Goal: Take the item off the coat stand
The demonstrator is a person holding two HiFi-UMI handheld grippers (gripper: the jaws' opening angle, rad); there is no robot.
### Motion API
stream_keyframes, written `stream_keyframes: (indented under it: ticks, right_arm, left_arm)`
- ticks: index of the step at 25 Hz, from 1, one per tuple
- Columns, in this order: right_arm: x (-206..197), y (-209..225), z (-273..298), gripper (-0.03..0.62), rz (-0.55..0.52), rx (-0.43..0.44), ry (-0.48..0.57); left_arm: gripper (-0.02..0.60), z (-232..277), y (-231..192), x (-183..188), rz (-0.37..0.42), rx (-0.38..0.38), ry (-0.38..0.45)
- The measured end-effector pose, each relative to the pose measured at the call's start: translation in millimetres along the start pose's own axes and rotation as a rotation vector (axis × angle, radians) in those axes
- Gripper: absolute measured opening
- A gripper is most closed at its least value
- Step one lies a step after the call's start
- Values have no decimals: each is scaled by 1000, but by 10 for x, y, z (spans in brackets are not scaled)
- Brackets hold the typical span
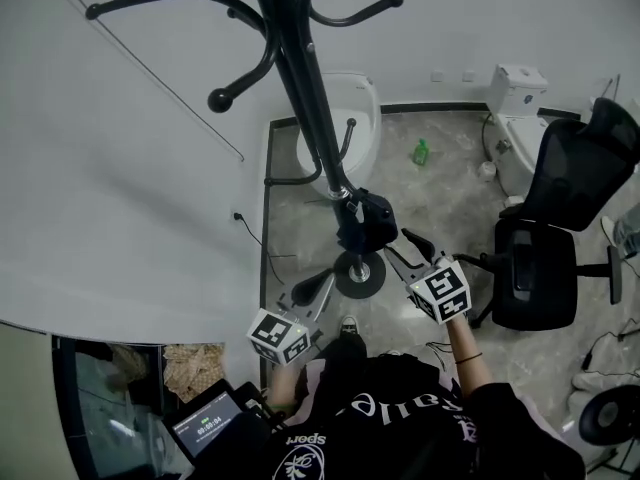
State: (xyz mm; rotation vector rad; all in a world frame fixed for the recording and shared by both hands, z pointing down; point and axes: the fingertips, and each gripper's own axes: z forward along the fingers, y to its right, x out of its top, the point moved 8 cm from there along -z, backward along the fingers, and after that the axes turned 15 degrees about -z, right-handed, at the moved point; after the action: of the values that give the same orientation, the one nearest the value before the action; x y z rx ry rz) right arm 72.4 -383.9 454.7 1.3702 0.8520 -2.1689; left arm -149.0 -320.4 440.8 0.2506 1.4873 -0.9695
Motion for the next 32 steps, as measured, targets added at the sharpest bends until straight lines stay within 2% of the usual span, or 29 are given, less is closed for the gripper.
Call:
stream_keyframes:
  ticks: [5, 12, 13, 15, 17, 25, 32]
  right_arm:
    - [-84, 105, 519, 184, -17, 3, -83]
    - [-208, 80, 757, 183, 113, 0, -59]
    - [-211, 78, 747, 179, 124, -9, -53]
    - [-207, 65, 705, 80, 133, -30, -41]
    - [-186, 38, 645, 47, 147, -44, -26]
    - [19, -32, 258, 35, 254, -80, 96]
    - [93, -102, -133, 35, 267, -83, 168]
  left_arm:
    - [5, 136, -285, 159, -6, -41, -5]
    - [5, 296, -471, 240, -11, -104, -34]
    - [5, 307, -489, 242, -10, -108, -40]
    - [5, 319, -520, 247, -15, -114, -46]
    - [5, 333, -540, 258, -20, -119, -46]
    - [5, 339, -510, 279, -6, -135, -51]
    - [5, 285, -402, 178, -16, -115, -37]
